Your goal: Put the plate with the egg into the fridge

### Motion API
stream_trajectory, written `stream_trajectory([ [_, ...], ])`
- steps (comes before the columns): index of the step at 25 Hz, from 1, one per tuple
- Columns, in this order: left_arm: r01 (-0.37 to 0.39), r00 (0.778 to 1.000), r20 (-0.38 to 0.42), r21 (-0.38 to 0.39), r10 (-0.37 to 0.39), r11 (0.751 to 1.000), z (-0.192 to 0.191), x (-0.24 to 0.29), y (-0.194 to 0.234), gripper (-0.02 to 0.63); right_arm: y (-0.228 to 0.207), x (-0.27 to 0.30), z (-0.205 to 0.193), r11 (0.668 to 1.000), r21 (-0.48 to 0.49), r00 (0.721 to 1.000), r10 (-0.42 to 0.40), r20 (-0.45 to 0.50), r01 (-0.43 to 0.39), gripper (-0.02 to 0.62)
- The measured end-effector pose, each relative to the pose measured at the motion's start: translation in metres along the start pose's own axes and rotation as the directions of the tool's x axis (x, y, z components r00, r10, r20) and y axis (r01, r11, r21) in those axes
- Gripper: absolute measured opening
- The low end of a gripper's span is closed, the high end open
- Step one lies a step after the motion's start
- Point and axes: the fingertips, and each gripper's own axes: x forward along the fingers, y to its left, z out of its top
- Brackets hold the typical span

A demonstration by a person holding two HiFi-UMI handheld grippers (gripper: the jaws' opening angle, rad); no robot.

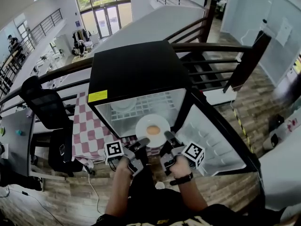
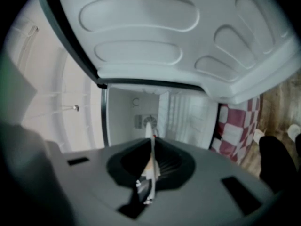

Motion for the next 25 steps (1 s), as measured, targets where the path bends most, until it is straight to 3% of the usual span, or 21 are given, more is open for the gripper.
stream_trajectory([
  [11, -0.036, 0.999, -0.005, -0.018, 0.036, 0.999, 0.037, 0.023, 0.001, 0.037, -0.004, 0.039, 0.015, 0.999, 0.022, 0.999, -0.039, 0.027, 0.038, 0.034],
  [16, -0.085, 0.996, 0.014, -0.022, 0.085, 0.996, 0.050, 0.032, 0.011, 0.037, -0.010, 0.054, 0.024, 0.998, -0.023, 0.998, -0.056, 0.040, 0.057, 0.034],
  [25, -0.103, 0.994, 0.018, -0.032, 0.104, 0.994, 0.068, 0.045, 0.016, 0.037, -0.012, 0.072, 0.037, 0.998, -0.021, 0.997, -0.057, 0.059, 0.058, 0.034],
])
